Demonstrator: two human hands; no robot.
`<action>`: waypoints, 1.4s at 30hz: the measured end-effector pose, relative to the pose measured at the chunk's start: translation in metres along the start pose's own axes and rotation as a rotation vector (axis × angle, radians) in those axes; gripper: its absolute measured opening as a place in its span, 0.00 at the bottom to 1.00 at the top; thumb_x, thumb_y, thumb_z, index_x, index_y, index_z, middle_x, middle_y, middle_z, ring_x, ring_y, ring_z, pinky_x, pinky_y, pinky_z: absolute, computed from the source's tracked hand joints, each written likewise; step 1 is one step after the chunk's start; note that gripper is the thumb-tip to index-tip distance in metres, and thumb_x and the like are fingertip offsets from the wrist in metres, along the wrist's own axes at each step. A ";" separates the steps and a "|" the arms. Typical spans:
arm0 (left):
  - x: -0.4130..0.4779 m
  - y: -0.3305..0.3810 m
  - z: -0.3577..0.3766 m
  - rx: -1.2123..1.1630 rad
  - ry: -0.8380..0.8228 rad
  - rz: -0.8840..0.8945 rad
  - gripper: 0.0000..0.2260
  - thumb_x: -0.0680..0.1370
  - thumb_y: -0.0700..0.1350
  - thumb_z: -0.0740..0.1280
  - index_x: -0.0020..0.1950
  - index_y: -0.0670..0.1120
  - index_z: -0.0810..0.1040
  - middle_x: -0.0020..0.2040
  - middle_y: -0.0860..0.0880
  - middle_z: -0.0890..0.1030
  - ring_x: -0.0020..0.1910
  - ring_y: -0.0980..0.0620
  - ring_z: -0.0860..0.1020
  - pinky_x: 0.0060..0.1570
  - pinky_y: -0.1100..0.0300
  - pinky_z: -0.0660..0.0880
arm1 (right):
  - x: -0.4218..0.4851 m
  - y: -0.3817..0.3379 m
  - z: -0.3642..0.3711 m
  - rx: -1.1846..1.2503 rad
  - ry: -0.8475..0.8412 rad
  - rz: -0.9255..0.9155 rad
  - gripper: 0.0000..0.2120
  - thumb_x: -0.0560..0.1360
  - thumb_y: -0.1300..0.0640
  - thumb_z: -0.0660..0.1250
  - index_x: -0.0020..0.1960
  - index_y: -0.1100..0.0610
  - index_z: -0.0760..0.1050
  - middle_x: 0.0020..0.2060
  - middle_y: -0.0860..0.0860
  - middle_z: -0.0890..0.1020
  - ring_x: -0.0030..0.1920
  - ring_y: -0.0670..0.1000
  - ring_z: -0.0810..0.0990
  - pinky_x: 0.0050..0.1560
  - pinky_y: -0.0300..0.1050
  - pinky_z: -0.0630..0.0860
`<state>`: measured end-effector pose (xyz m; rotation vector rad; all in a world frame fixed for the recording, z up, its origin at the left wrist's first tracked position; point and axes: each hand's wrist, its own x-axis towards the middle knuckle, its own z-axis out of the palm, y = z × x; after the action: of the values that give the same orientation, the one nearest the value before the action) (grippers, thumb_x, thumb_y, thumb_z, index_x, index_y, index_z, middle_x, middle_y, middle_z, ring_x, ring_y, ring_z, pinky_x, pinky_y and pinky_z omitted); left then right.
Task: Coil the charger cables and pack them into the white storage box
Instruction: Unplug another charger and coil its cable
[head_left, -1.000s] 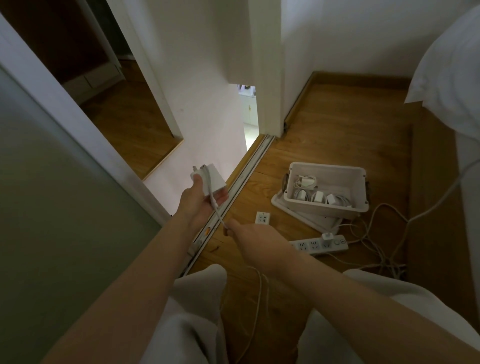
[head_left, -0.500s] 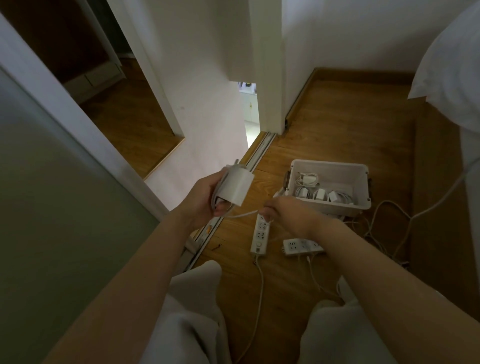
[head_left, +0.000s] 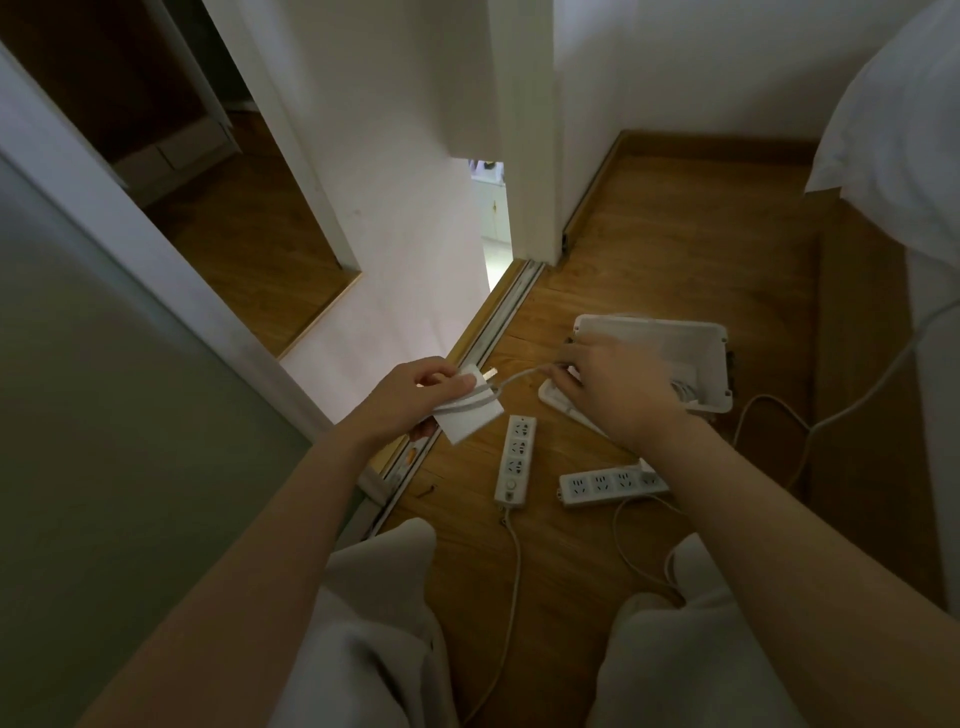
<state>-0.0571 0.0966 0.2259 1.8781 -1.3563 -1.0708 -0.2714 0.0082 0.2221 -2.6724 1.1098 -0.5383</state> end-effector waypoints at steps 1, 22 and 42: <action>0.001 0.000 0.001 0.028 0.026 0.014 0.15 0.77 0.54 0.63 0.58 0.46 0.74 0.46 0.47 0.77 0.35 0.54 0.78 0.30 0.65 0.74 | 0.000 -0.004 0.000 -0.011 0.018 0.004 0.15 0.80 0.48 0.57 0.49 0.55 0.79 0.43 0.50 0.78 0.40 0.47 0.73 0.38 0.40 0.68; 0.026 0.012 0.020 -0.632 0.688 -0.354 0.19 0.81 0.53 0.56 0.68 0.45 0.56 0.61 0.38 0.71 0.51 0.45 0.78 0.34 0.61 0.78 | -0.033 -0.091 0.027 0.139 -0.320 -0.152 0.18 0.81 0.59 0.56 0.70 0.53 0.61 0.48 0.52 0.79 0.35 0.48 0.74 0.32 0.38 0.66; -0.004 0.021 0.000 -0.625 -0.217 0.002 0.19 0.79 0.55 0.55 0.59 0.45 0.77 0.39 0.42 0.73 0.28 0.50 0.65 0.19 0.65 0.60 | -0.009 -0.010 0.014 0.178 -0.339 -0.017 0.12 0.80 0.50 0.55 0.51 0.55 0.74 0.42 0.46 0.76 0.43 0.48 0.76 0.47 0.43 0.75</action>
<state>-0.0676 0.0942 0.2445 1.3269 -0.9686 -1.5187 -0.2652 0.0217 0.2101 -2.4976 0.8984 -0.1657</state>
